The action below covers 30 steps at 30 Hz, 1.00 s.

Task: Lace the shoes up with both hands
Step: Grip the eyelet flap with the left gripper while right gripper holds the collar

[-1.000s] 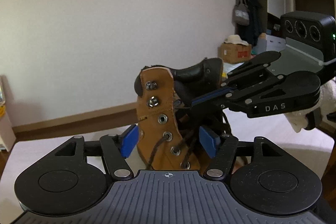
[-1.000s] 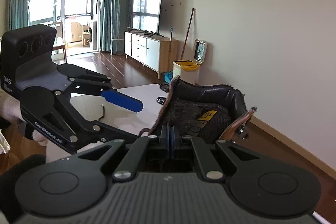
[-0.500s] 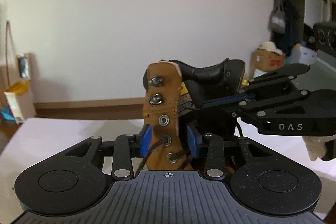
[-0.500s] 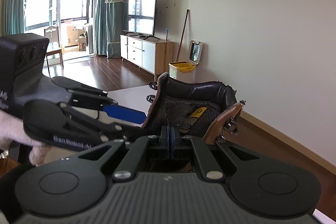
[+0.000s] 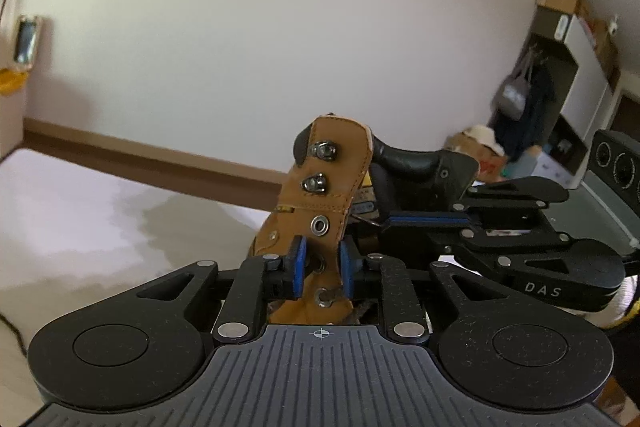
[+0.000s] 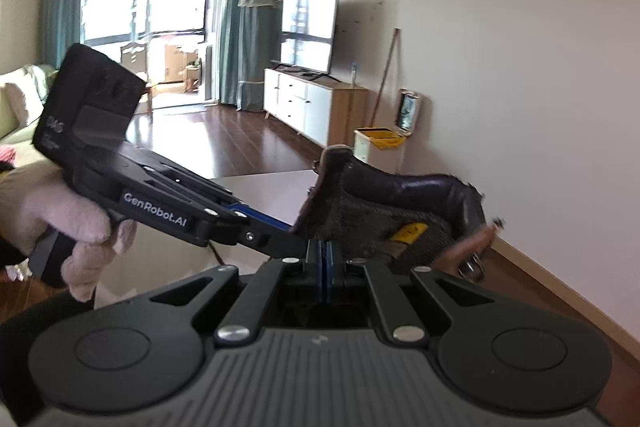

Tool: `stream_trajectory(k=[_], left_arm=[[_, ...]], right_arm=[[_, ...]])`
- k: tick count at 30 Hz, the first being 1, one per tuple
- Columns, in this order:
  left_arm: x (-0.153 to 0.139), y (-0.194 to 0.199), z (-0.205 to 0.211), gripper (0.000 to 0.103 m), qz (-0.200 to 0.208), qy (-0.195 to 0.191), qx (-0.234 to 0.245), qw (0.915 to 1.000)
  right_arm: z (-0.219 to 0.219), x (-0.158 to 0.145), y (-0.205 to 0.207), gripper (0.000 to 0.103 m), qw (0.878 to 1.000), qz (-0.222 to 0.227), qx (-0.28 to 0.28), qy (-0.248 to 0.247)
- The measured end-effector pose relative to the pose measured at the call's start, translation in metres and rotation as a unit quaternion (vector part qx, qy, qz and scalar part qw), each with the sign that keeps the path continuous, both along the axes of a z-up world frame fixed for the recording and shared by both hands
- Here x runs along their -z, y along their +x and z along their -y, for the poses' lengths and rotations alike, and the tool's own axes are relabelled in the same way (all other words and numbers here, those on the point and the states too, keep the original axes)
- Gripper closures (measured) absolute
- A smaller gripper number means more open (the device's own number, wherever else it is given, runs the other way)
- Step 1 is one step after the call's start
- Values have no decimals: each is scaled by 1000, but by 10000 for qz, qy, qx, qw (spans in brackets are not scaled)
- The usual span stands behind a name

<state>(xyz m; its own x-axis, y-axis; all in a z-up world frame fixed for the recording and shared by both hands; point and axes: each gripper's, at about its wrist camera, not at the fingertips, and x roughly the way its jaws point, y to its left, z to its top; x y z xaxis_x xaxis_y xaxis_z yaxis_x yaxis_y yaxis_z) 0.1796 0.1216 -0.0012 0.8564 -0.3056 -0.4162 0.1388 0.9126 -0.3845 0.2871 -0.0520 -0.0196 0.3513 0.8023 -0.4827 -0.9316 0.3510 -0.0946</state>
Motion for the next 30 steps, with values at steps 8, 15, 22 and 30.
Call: stream_trajectory(k=[8,15,22,30], left_arm=[[2,6,-14,84,-19,-240,187,9995],[7,9,-25,84,-59,-388,380,9985],[7,9,-29,84,-79,-384,469,9981],[7,7,-34,84,-58,-374,532,9979]], right_arm=[[-10,-1,-1,100,9979,254,-495,-327],[-10,2,-2,100,9958,361,-718,-442],[-16,5,-7,100,9933,539,-830,-591],[-27,5,-8,100,9896,836,-907,-736]])
